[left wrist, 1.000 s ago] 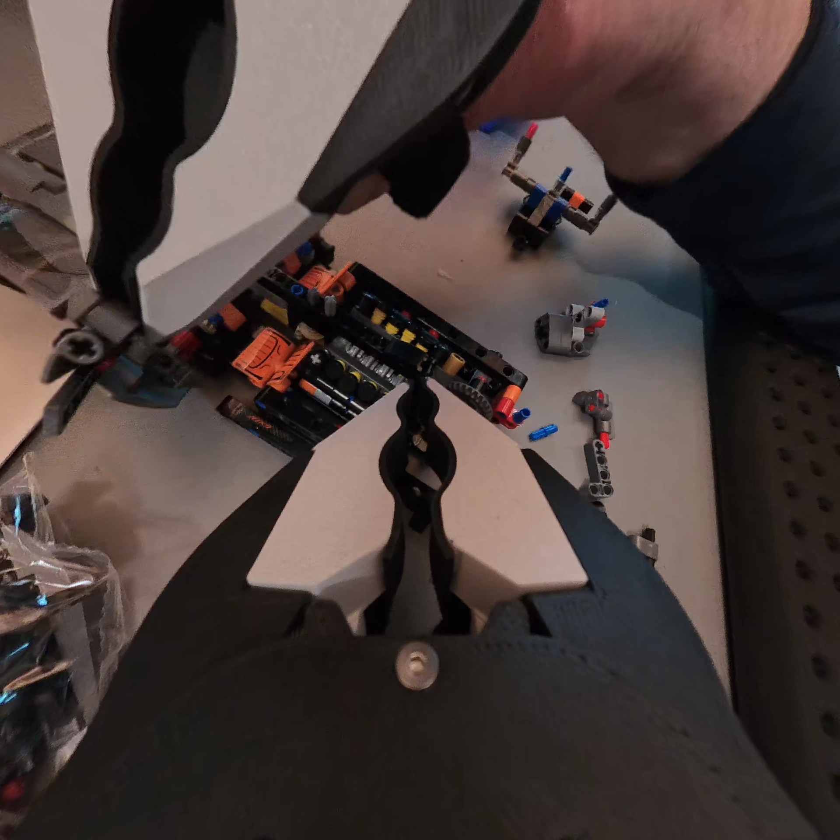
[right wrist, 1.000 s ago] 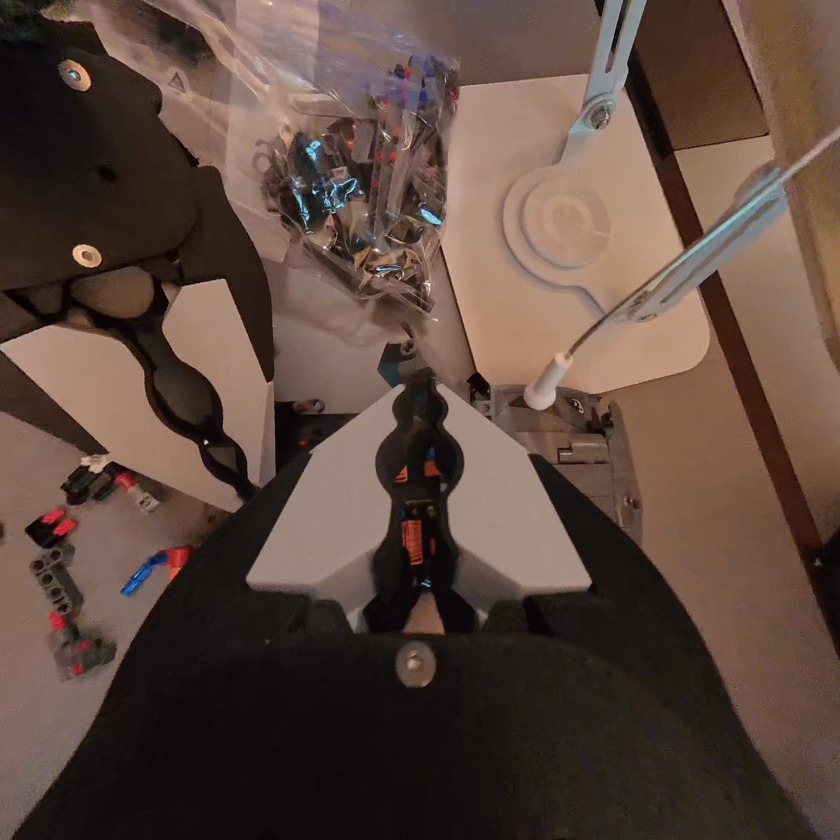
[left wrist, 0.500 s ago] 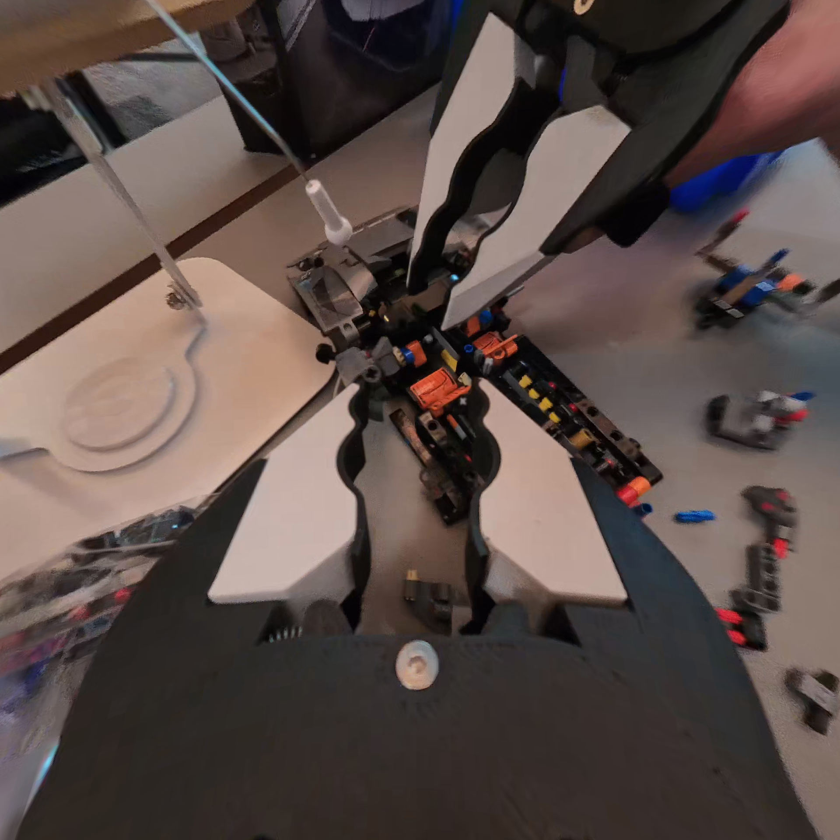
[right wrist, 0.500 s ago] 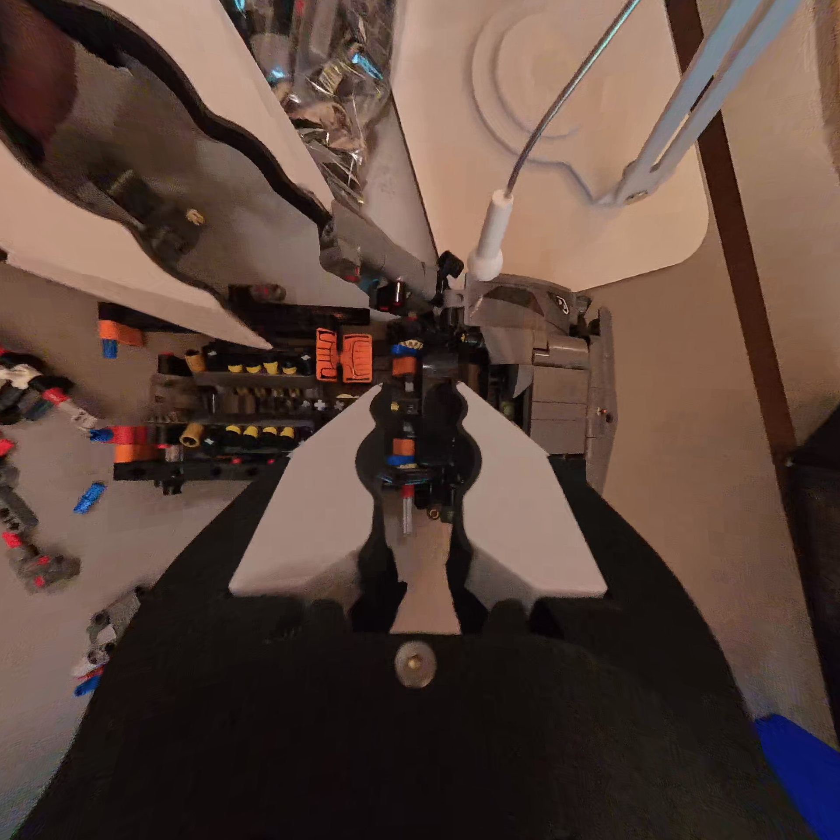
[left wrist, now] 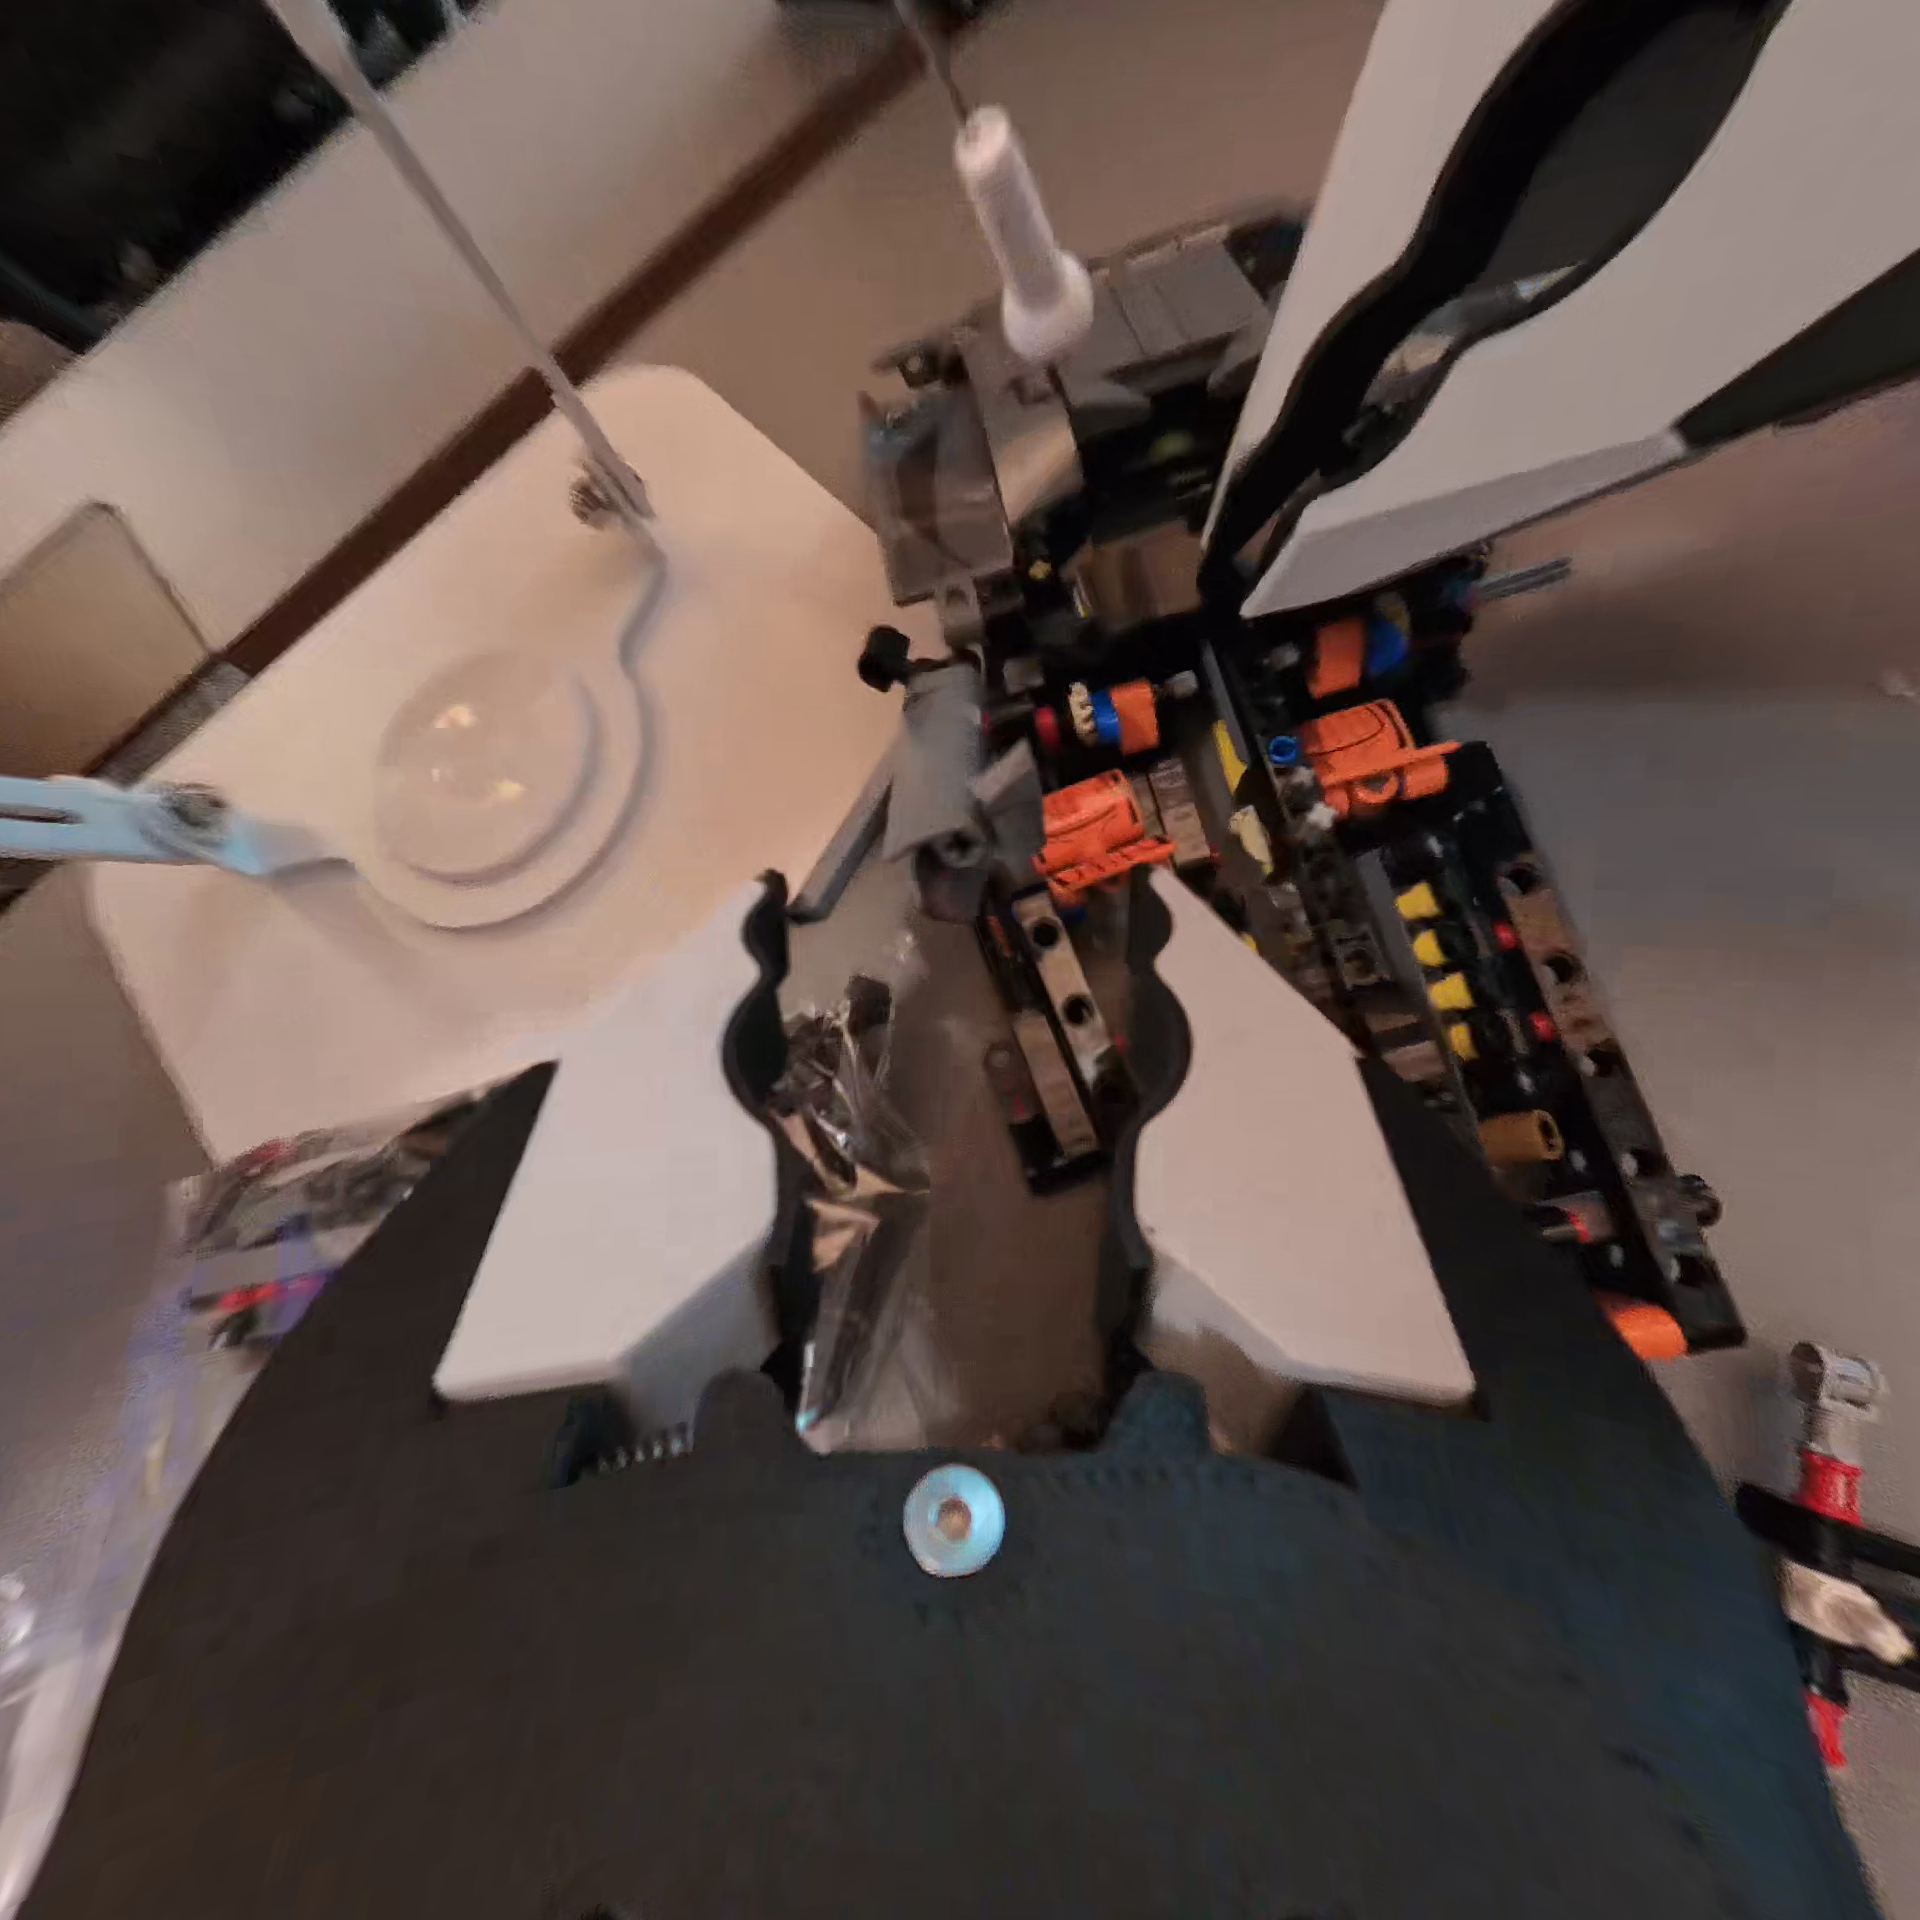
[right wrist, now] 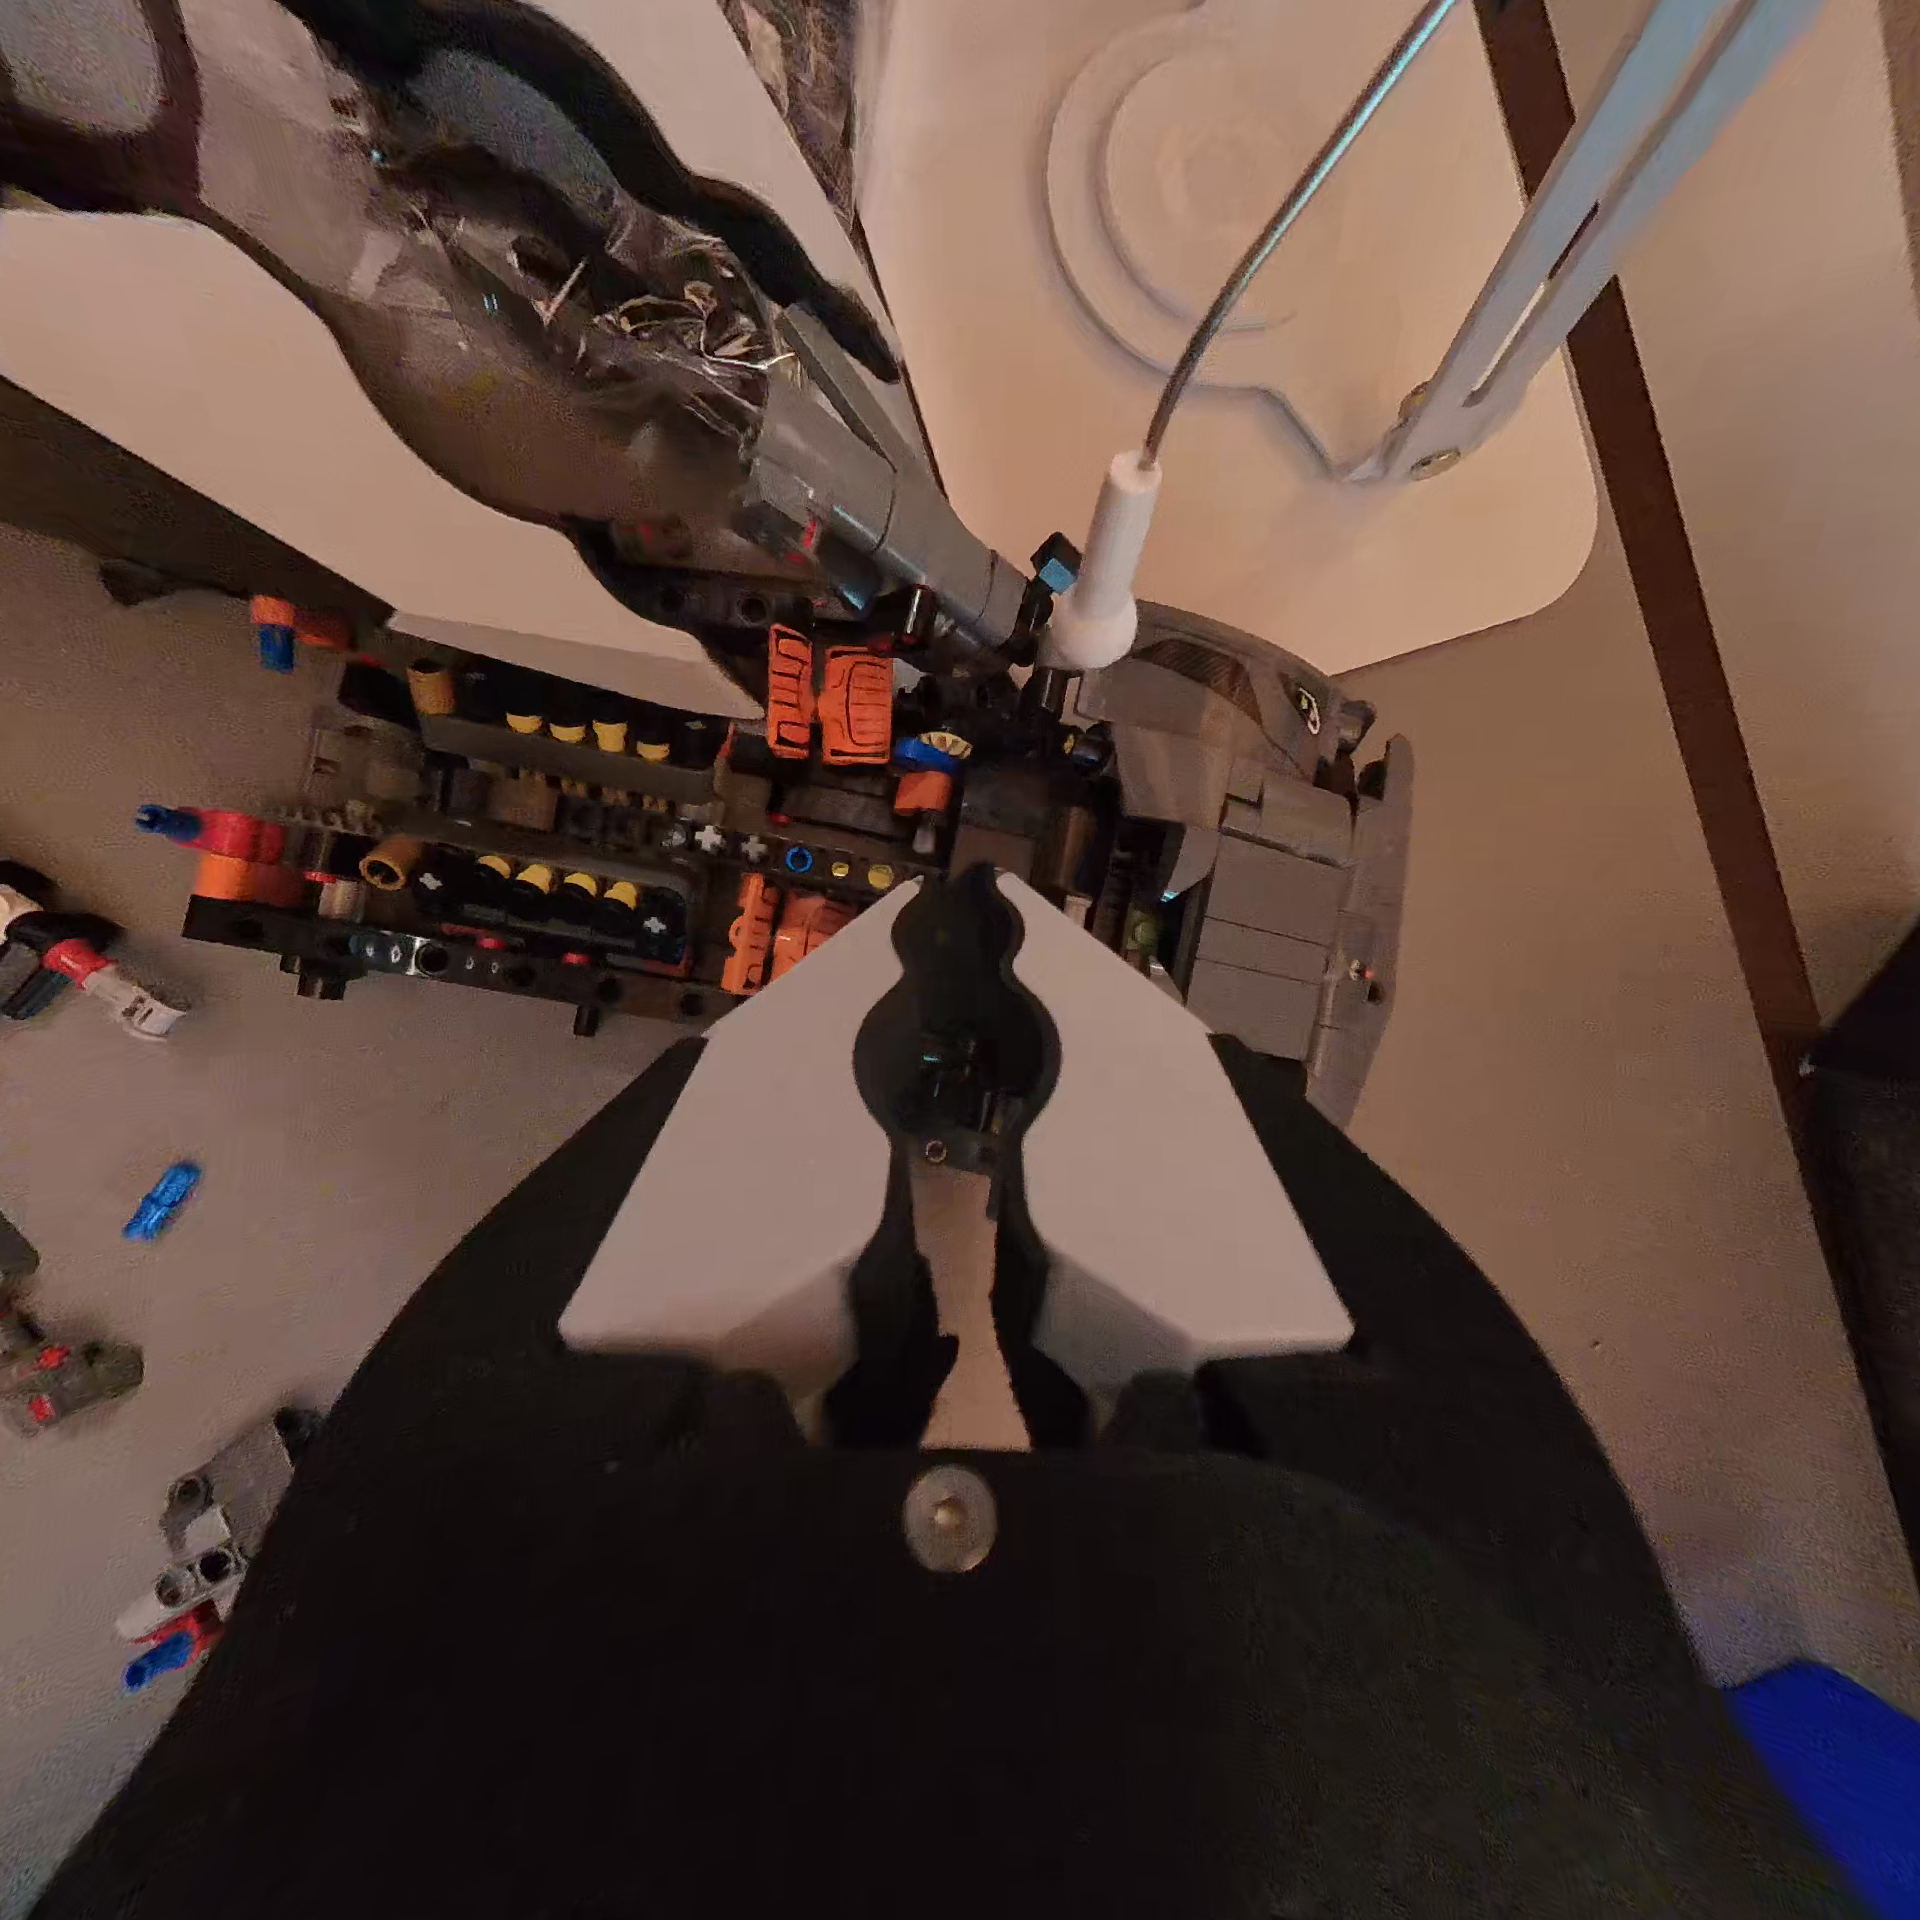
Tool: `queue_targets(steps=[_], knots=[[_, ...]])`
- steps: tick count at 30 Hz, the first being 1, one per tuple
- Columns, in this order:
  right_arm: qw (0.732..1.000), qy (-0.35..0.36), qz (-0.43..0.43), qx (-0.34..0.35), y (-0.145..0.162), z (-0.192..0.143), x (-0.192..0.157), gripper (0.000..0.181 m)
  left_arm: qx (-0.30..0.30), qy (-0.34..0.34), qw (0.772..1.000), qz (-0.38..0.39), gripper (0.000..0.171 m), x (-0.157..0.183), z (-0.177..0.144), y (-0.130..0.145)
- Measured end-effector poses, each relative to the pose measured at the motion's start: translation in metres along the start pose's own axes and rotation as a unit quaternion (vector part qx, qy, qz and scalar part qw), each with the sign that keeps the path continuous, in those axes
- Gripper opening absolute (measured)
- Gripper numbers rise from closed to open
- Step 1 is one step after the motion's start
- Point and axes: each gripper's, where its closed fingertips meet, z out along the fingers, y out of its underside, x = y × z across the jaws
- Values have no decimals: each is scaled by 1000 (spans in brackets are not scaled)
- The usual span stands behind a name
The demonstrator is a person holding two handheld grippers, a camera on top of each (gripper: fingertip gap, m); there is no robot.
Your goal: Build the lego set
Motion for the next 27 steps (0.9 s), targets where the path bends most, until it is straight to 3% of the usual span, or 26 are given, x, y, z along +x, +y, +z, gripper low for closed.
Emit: queue_targets(steps=[2, 6, 18, 21, 22, 23, 27], knots=[[1000, -3, 3, 3, 0, 0, 0, 2, 5, 13, 1000, -12, 62, -2, 6, -4], [1000, -9, 10, 9, 0, 0, 1, 0, 1, 68, 998, -12, 34, 12, 11, -9], [997, -43, 49, 36, 1, -1, 2, 0, 46, 202, 964, -165, 24, 8, 11, -22], [997, -40, 50, 33, 2, -1, 3, 0, 40, 152, 980, -121, 21, 6, 12, -24], [998, -37, 48, 30, 2, -1, 3, 0, 26, 117, 989, -89, 4, 1, 14, -21], [998, -35, 48, 28, 3, -2, 3, 0, 25, 89, 994, -51, 3, -1, 15, -21], [998, -50, 45, 8, 9, 2, -3, 1, 32, 55, 998, -20, 4, -1, 17, -26]])
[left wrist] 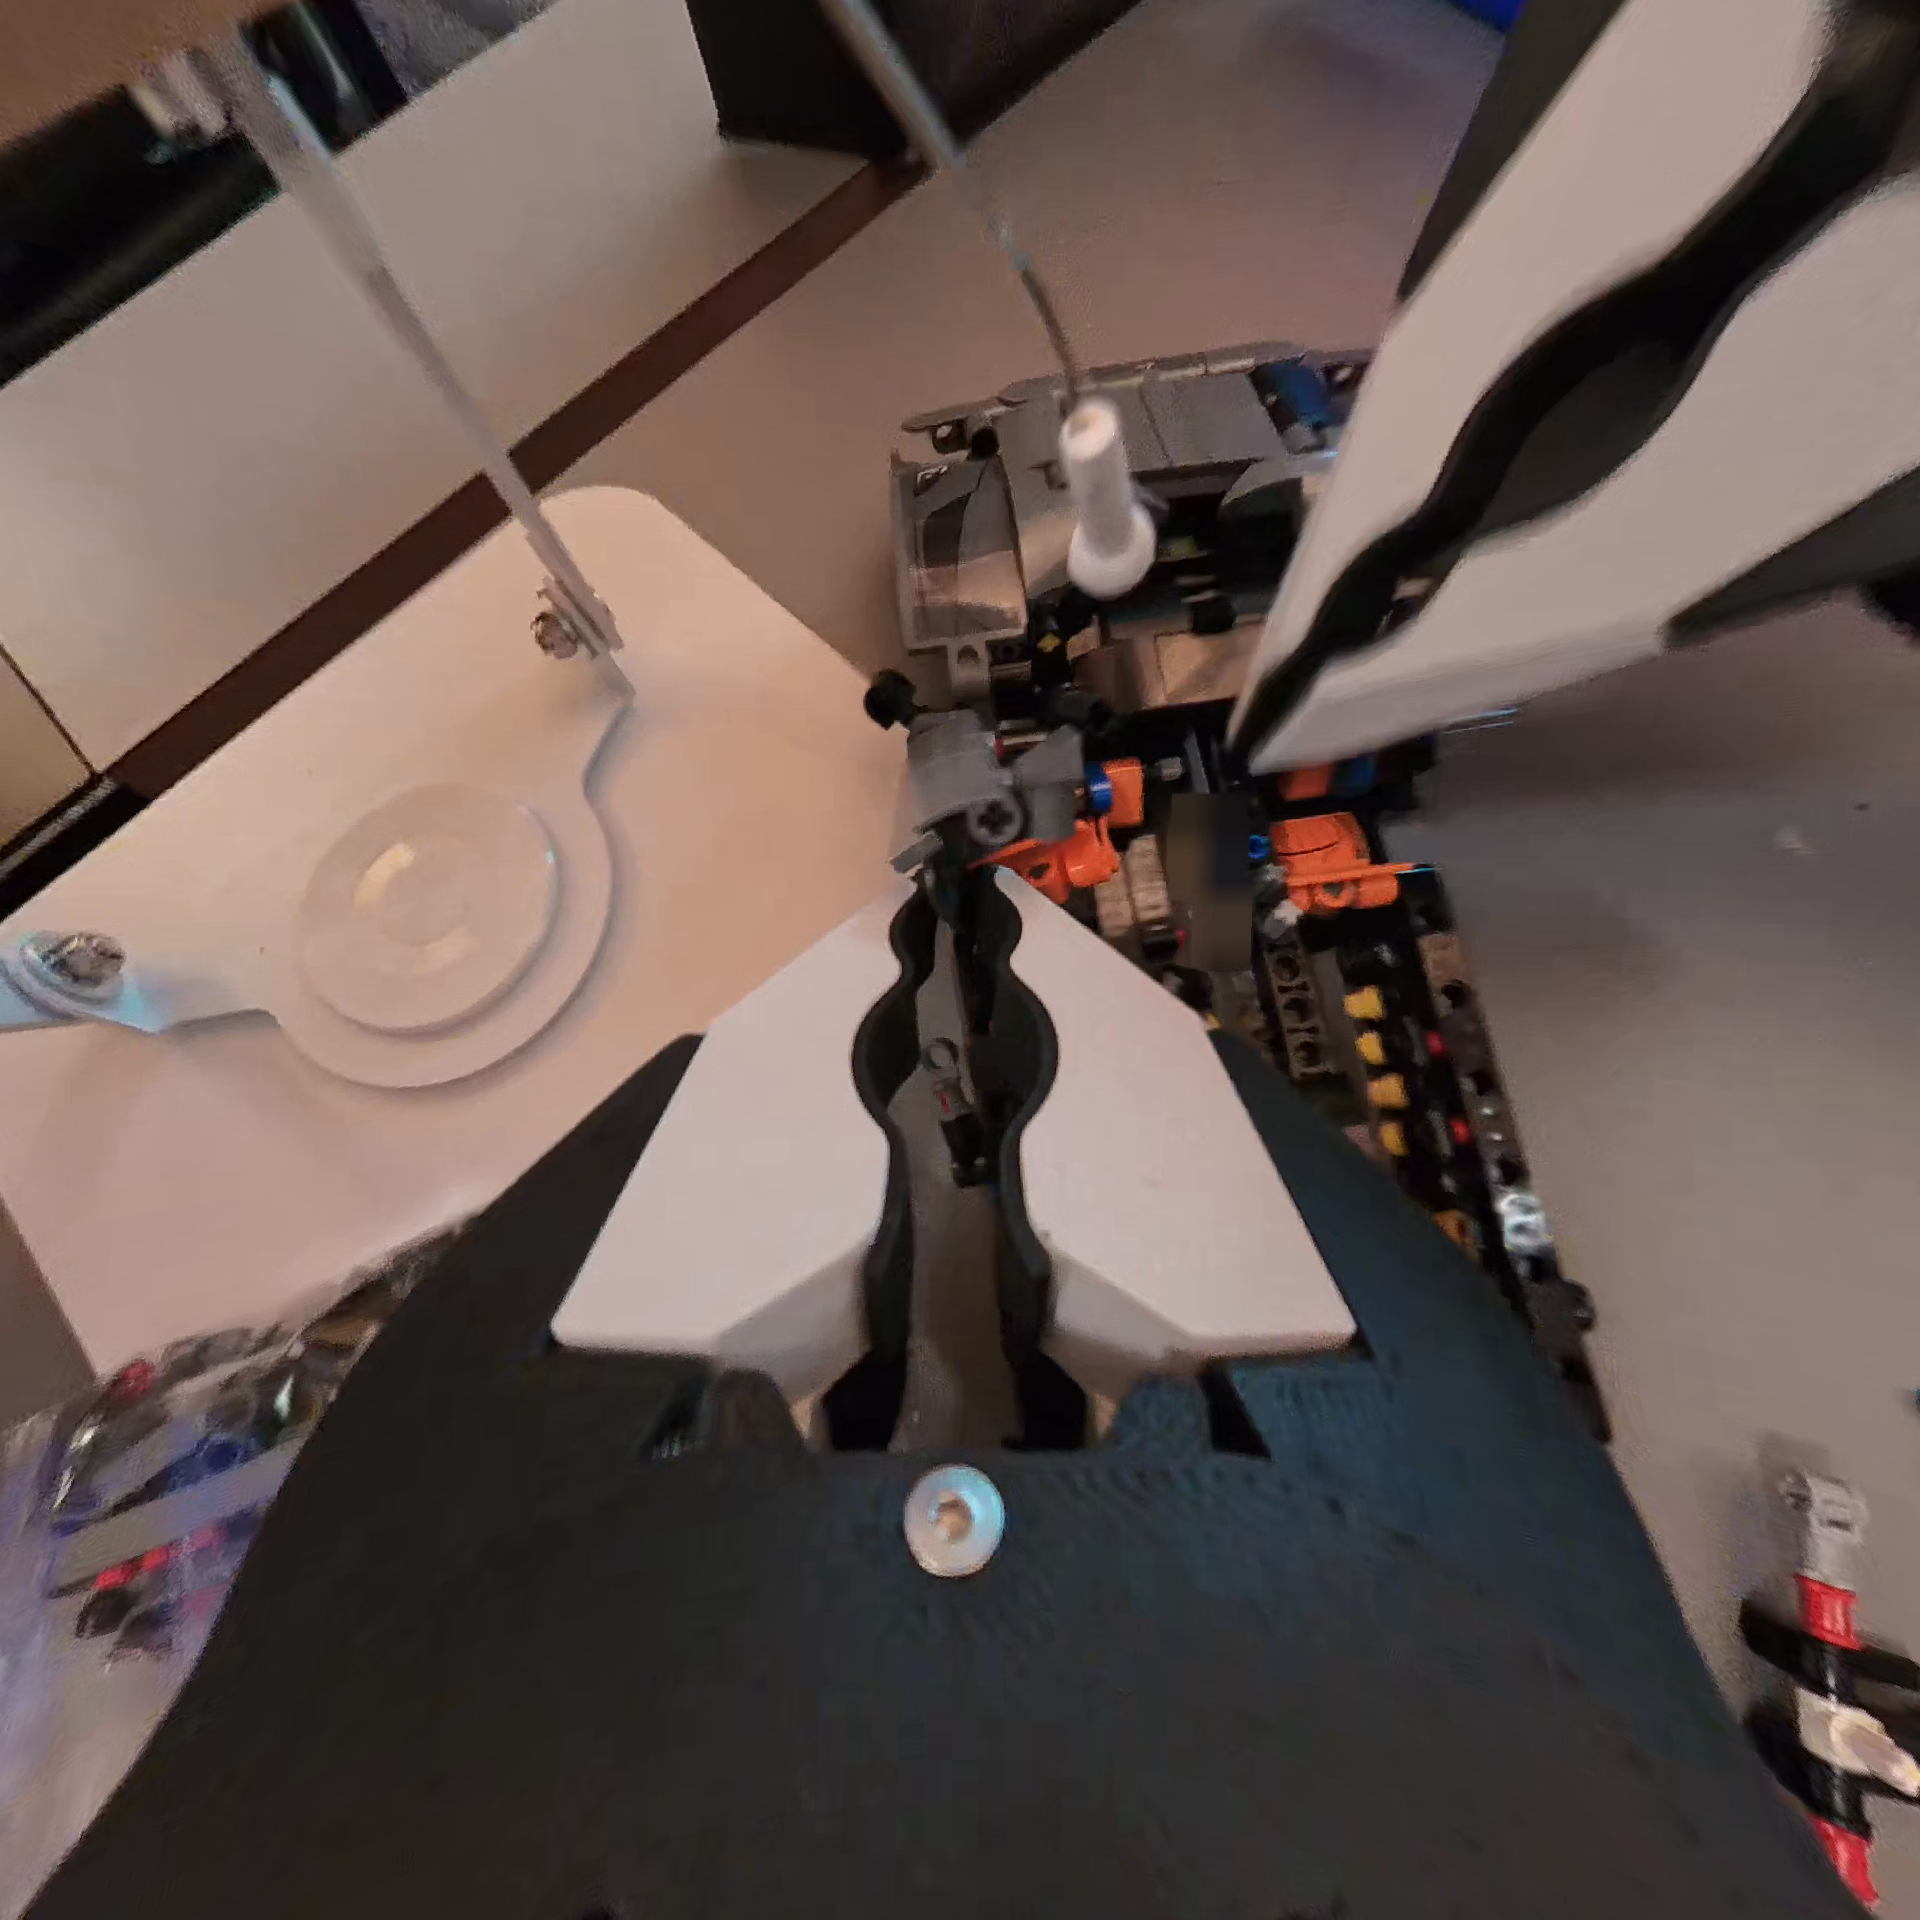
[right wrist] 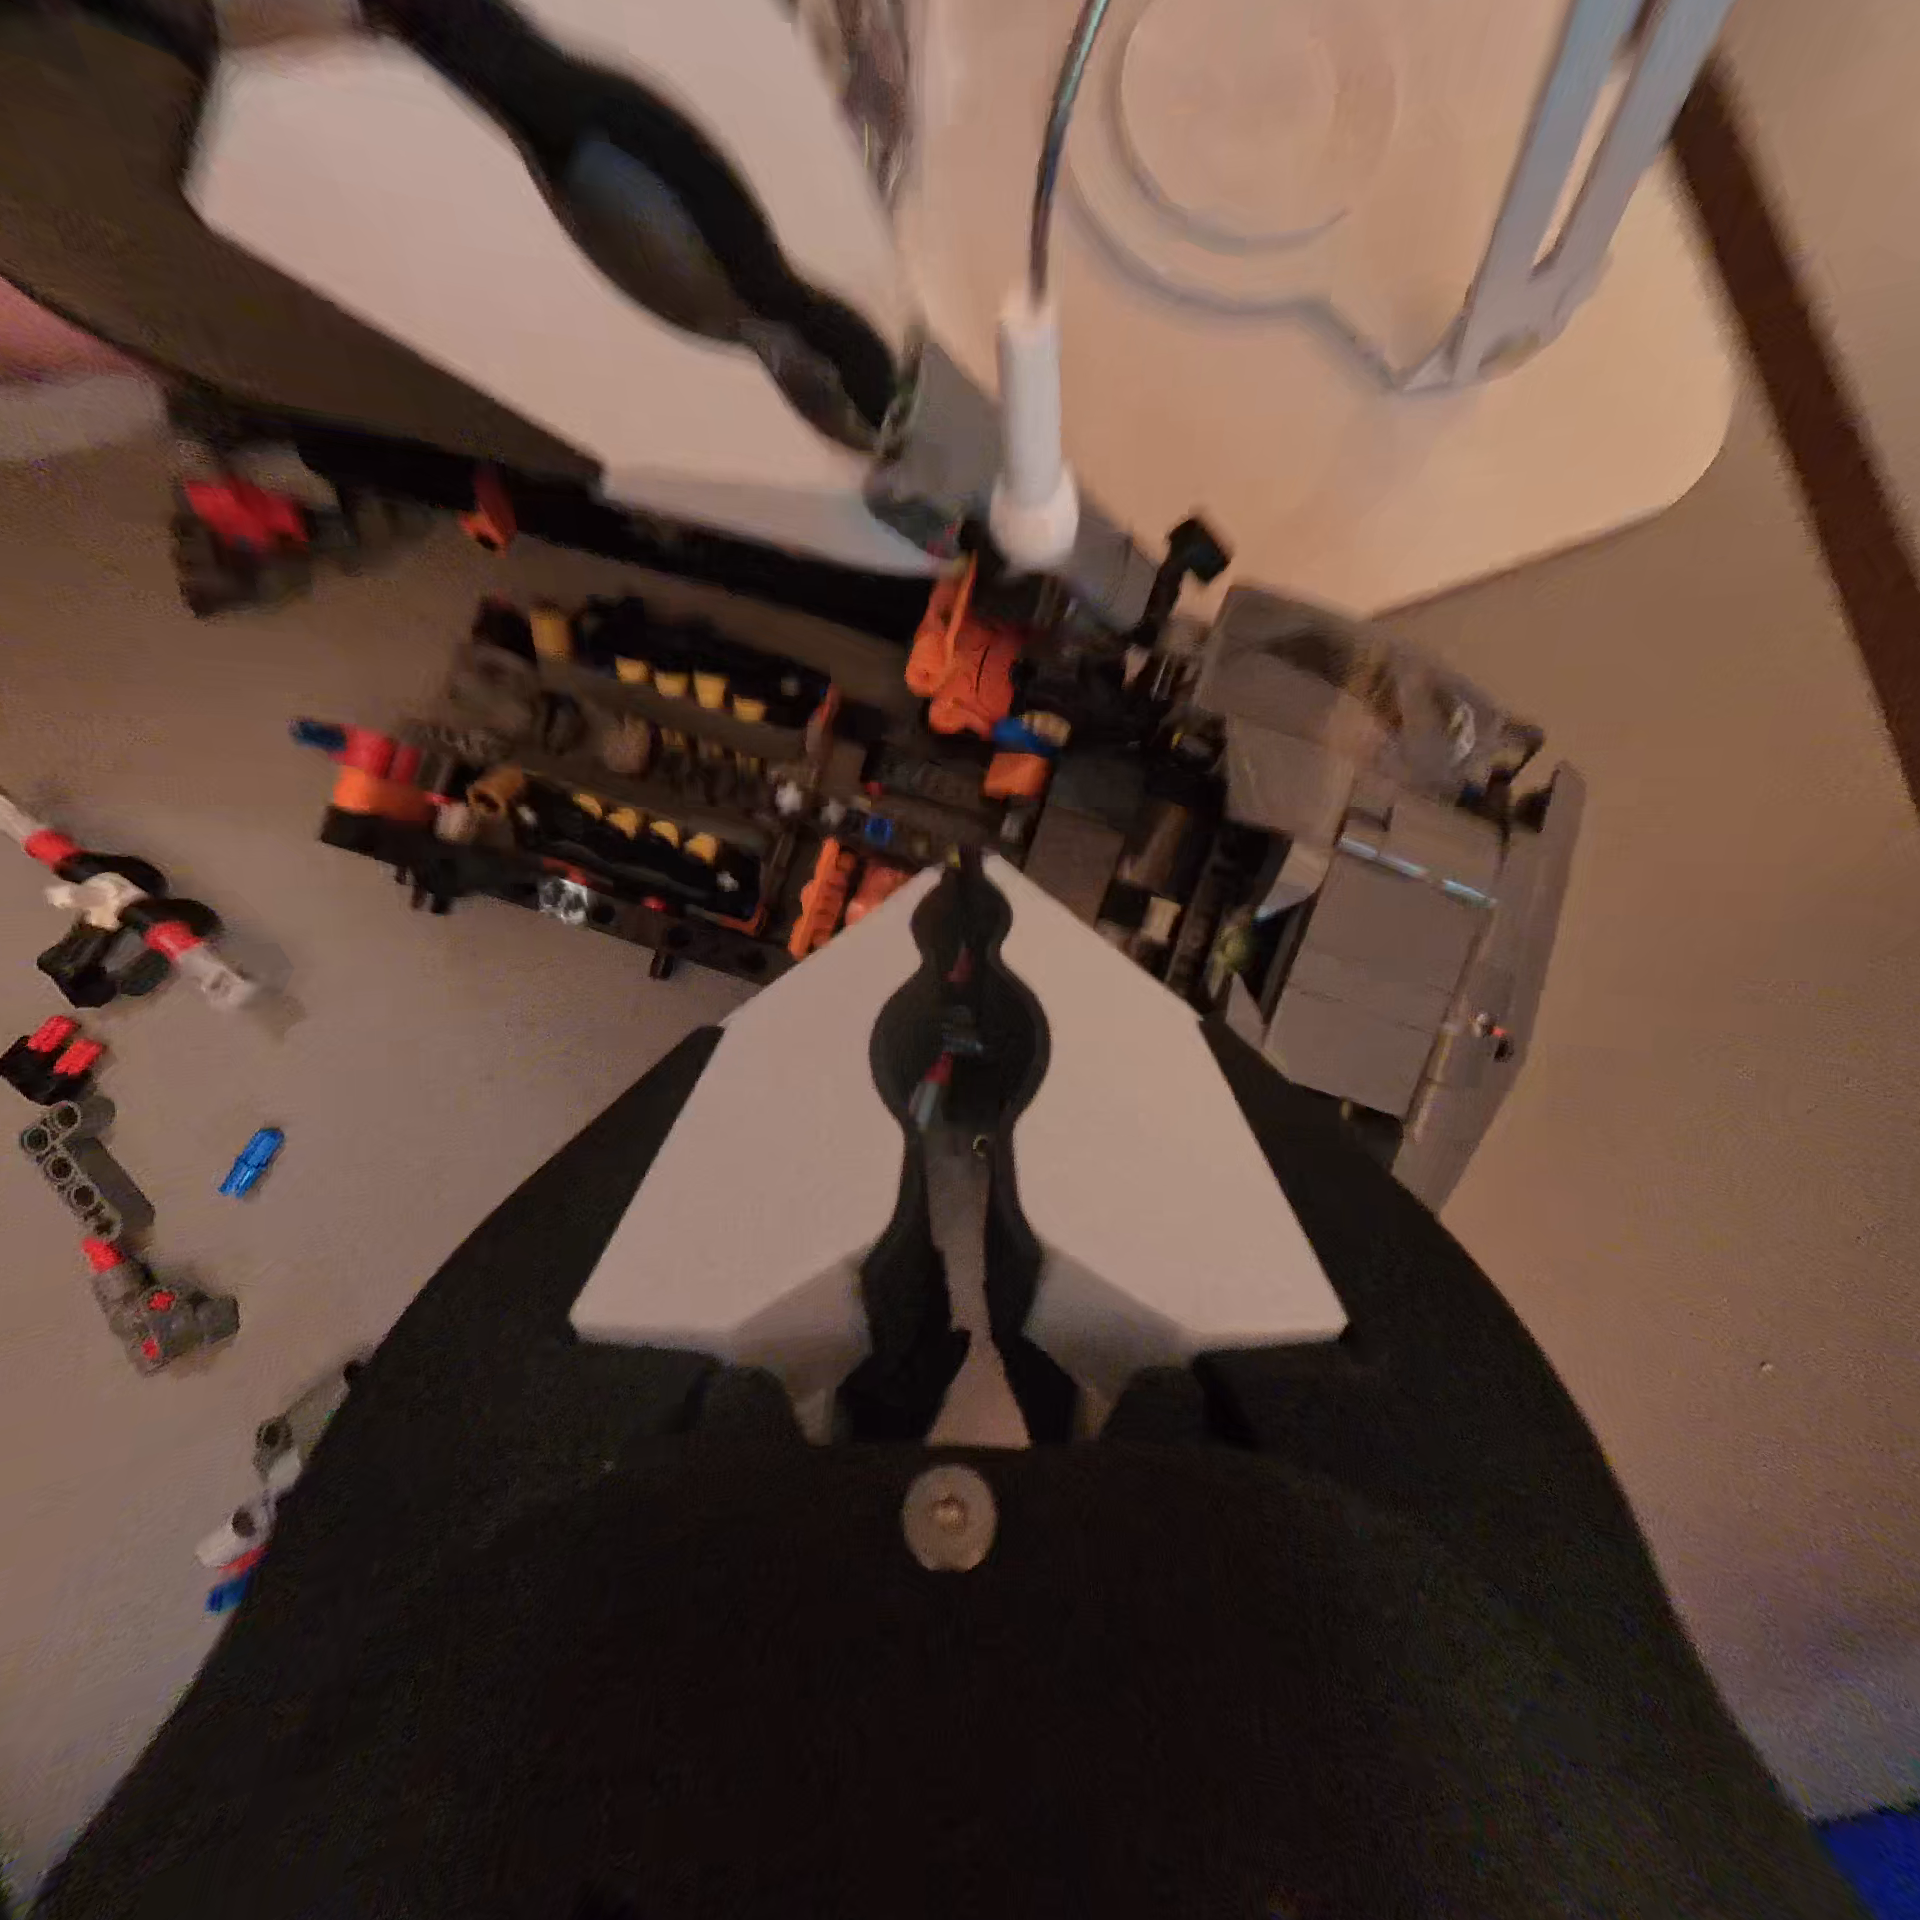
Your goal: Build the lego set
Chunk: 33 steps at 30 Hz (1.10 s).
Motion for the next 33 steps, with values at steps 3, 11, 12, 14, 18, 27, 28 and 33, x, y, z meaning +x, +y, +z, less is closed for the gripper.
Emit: queue_targets(steps=[3, 11, 12, 14, 18, 27, 28, 33], knots=[[1000, 17, -8, 5, -2, 0, 4, 0, -4, -9, 1000, 17, 9, -1, 3, -1], [1000, 6, 15, 6, 0, 0, 5, 0, -7, -33, 999, 36, 5, -4, 8, -5], [1000, 6, 18, 6, 0, 0, 4, 0, -6, -31, 999, 26, 4, -5, 9, -6], [1000, 10, 18, 7, 0, 1, 5, 0, -7, -44, 999, 17, 4, -7, 10, -5], [1000, 8, 24, 11, 0, 1, 6, 0, -29, -139, 981, 135, 8, -9, 10, -7], [999, -20, 23, -30, 15, 14, -6, 0, -8, -119, 991, 63, 4, -14, 19, -13], [1000, -10, 19, -21, 11, 15, -4, 0, -22, -146, 985, 92, 6, -18, 18, -13], [999, -2, 22, -25, 10, 12, -2, 0, -13, -101, 991, 84, 5, -12, 16, -11]])
